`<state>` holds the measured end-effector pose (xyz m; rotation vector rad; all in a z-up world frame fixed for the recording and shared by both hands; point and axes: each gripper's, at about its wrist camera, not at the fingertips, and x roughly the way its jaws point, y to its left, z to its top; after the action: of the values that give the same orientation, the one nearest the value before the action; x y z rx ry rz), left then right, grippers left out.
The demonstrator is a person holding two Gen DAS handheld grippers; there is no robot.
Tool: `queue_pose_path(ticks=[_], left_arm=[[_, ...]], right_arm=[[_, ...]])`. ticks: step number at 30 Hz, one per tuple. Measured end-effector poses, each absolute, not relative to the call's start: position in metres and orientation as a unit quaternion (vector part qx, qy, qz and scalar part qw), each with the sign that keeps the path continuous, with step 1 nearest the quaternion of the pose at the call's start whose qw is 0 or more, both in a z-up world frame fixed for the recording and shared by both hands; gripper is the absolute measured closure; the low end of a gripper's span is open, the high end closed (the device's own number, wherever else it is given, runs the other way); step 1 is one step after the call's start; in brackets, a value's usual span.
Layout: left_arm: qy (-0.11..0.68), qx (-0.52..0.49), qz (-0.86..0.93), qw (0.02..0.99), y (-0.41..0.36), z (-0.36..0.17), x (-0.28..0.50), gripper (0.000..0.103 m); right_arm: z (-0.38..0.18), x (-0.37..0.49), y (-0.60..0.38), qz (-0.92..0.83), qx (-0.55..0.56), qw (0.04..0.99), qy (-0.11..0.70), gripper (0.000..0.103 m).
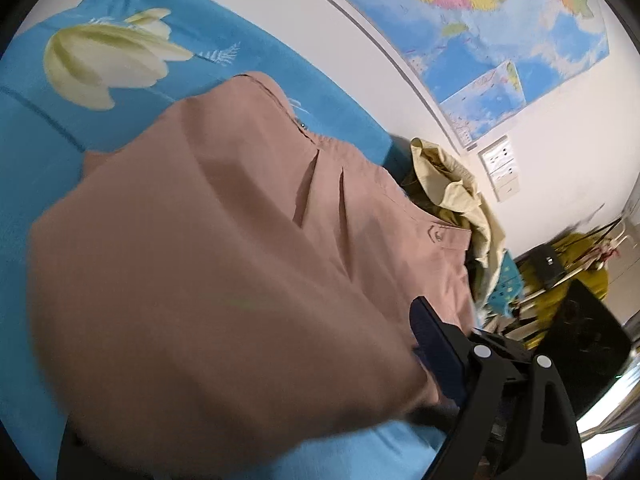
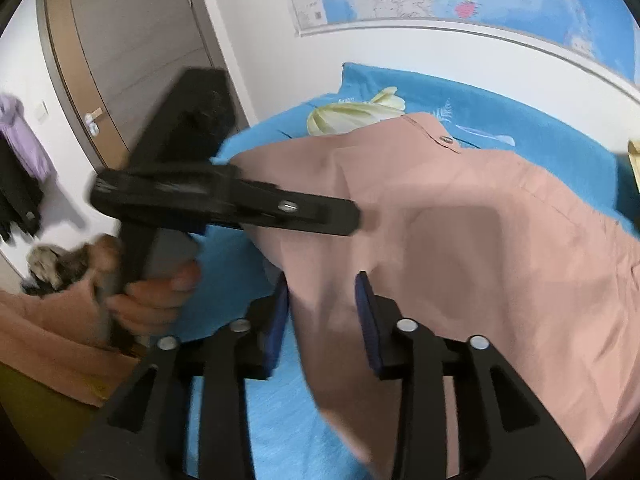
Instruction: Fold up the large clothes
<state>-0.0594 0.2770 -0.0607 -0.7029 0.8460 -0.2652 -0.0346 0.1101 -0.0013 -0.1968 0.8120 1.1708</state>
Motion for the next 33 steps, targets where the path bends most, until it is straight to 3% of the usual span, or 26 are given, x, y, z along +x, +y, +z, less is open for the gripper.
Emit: queue_pose_path(ticks=[3,5,11,17,33], left_arm=[[0.404,-0.332,-0.118,0.844,0.278,-0.061,-0.052,0.021],[0.407,-0.327,-0.104,0.846,0.279,-0.062,-0.051,0.033],[0.419,-0.3,-0.082,0.853,0.281,-0.062,-0.052,0.051],[0.425,-0.287,-0.079,0.855,0.281,-0.062,-0.053,0.054],[0.426,-0.283,-0.094,0.854,0.286,-0.062,-0.054,0.054]], right_arm=[[0.006,-0.033,0.076,0.526,-0.042,0.76,0.379,0.053],[0.008,-0.03,0.039,0.506,0.009,0.77,0.387,0.045],[-0.017,-0.042,-0.09,0.41,0.176,0.79,0.421,0.034],[-0.053,-0.058,-0.154,0.327,0.282,0.776,0.459,0.031],[-0.068,-0.046,-0.129,0.224,0.28,0.83,0.427,0.027]])
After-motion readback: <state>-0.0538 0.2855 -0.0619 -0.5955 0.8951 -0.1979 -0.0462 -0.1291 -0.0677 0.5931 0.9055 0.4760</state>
